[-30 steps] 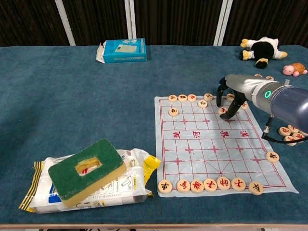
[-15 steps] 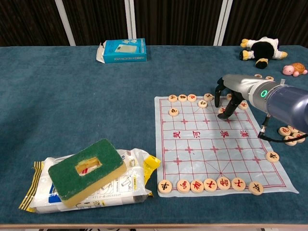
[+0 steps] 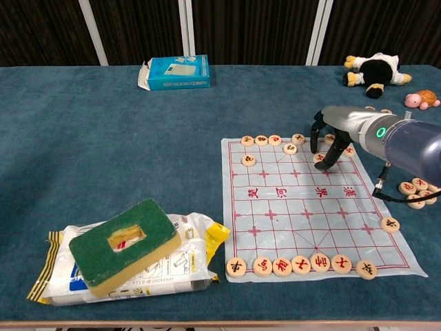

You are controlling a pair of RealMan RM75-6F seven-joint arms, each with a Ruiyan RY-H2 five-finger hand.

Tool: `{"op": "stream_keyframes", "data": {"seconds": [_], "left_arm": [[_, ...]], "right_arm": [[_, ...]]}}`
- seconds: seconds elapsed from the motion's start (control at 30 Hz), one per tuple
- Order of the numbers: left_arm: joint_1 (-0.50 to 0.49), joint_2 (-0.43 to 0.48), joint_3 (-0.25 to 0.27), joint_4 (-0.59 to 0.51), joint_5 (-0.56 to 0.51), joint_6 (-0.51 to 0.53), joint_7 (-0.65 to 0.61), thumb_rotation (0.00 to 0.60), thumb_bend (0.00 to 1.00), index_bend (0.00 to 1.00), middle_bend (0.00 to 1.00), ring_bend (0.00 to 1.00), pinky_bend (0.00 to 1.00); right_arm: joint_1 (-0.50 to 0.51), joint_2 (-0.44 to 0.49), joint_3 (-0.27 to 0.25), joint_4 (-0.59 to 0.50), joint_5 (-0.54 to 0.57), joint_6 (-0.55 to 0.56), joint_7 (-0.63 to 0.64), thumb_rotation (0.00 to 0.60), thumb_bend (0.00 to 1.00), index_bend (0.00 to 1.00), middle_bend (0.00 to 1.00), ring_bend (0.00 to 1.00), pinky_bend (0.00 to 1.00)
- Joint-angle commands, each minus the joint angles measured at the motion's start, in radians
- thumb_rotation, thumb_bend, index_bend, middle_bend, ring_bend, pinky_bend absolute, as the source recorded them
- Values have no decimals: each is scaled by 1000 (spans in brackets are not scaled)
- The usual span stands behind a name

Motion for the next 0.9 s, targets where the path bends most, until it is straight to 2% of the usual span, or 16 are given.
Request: {"op": "stream_keyframes", "data": {"seconds": [0.03, 0.37, 0.9], "left_arm": [[0, -1, 0, 0, 0, 0, 1, 600, 48, 0, 0, 0, 52], [-1, -2, 0, 1, 0, -2, 4, 600, 48, 0, 0, 0, 52], [-2, -4, 2, -1, -1, -6, 13, 600, 47, 0, 0, 0, 54]], "right_arm": [[1, -1, -1, 2, 2, -2, -2, 600, 346, 481, 0, 5, 23], [7, -6, 3, 13, 4, -2, -1, 600, 345, 515, 0, 5, 23], [13, 0, 5, 11, 21, -8, -13, 600, 346, 516, 0, 5, 23]]}}
